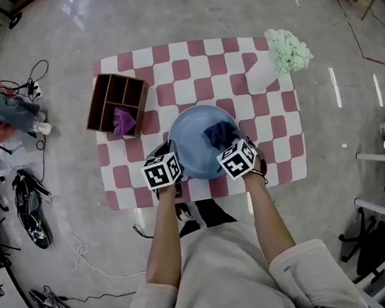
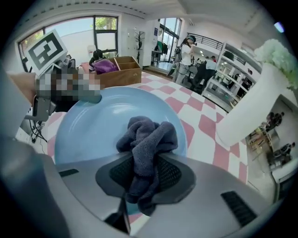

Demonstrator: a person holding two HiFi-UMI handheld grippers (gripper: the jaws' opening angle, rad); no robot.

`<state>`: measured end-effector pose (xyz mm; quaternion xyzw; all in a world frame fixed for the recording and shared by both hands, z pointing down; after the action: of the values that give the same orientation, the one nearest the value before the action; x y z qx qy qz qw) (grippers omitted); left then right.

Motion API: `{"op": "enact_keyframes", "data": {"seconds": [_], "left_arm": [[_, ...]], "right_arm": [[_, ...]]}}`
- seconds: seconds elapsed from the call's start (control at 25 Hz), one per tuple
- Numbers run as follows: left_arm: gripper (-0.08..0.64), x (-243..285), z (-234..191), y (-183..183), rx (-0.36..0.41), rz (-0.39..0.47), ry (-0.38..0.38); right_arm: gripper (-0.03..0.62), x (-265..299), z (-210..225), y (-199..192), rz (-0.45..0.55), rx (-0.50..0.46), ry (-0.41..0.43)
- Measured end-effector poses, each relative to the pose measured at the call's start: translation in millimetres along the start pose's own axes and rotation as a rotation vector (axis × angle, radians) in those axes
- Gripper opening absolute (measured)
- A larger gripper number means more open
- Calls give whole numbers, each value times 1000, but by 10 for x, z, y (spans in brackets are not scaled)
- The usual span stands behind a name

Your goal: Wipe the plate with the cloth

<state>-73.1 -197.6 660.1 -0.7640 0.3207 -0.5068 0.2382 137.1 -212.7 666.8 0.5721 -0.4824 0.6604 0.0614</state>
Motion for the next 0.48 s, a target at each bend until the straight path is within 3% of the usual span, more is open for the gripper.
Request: {"op": "enact_keyframes", "data": {"seconds": [0.32, 0.4, 0.48], "left_arm": [[30, -114, -94, 71, 24, 94, -13], [30, -154, -103, 99, 22, 119, -30], [29, -239, -62, 154, 67, 138, -46]], "right_arm": [[112, 3, -110, 24, -24, 91, -83], [112, -44, -147, 57, 1, 108, -102], [112, -165, -165, 122, 67, 164, -115]]}}
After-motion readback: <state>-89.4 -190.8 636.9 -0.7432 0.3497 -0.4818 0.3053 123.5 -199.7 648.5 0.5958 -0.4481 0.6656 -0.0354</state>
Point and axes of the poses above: the fingertips, and each gripper's own axes: x forward along the fingers, z to its right, y out of its top, the point moved 6 cm from there along -x, backward along the fingers, and after that the axes turned 8 degrees about z, right-handed, at the moved point
